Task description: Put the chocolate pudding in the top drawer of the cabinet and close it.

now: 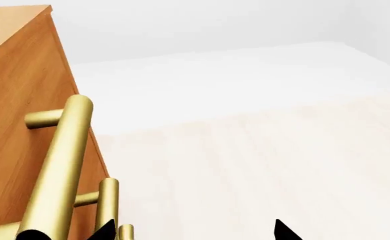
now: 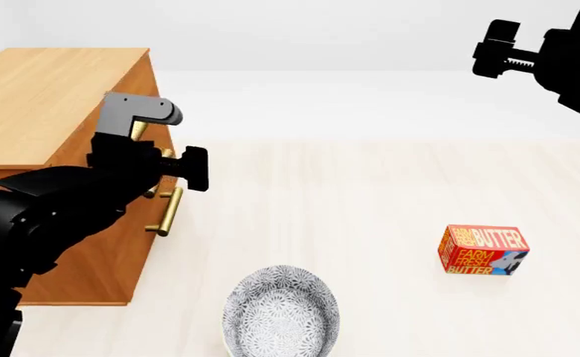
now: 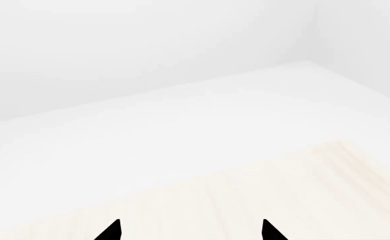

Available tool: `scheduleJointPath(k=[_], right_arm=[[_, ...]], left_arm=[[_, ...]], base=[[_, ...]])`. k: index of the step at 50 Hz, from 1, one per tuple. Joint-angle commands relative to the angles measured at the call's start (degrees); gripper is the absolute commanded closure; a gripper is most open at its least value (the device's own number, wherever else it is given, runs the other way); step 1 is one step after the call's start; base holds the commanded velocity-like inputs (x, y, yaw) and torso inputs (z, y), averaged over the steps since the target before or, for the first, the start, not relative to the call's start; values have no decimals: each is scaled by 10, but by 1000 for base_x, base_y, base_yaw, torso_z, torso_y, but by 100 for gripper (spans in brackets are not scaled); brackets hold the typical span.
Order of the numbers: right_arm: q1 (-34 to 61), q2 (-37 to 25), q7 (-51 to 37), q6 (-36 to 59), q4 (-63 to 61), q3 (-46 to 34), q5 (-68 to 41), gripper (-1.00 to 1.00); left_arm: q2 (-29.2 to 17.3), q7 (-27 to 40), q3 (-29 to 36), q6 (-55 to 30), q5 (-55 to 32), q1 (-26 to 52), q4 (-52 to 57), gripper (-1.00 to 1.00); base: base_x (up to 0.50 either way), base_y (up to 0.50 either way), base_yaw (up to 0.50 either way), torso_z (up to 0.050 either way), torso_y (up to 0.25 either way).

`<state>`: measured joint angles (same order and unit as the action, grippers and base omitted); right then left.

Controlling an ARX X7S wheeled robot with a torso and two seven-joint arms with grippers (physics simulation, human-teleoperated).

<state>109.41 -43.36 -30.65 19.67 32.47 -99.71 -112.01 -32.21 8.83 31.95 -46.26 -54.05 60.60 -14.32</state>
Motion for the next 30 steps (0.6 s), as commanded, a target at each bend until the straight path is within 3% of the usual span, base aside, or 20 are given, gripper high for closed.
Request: scheduleJointPath(k=[1, 11, 22, 30], right_arm=[[-1, -1, -2, 1, -2, 3, 1, -100], [-2, -5, -7, 0, -11, 6, 2, -100], [-9, -19, -13, -12, -58, 13, 5, -100], [-16, -68, -29, -31, -158, 20, 15, -100]], left_arm=[[-26, 8, -10, -6, 25, -11, 3, -100], [-41, 20, -22, -14, 5, -28, 41, -100], [-64, 51, -53, -50, -73, -43, 192, -100], [-94, 92, -97, -86, -157, -39, 290, -100]], base=[[0, 0, 0, 0, 0], [0, 0, 0, 0, 0], [0, 0, 0, 0, 0], [0, 0, 0, 0, 0]])
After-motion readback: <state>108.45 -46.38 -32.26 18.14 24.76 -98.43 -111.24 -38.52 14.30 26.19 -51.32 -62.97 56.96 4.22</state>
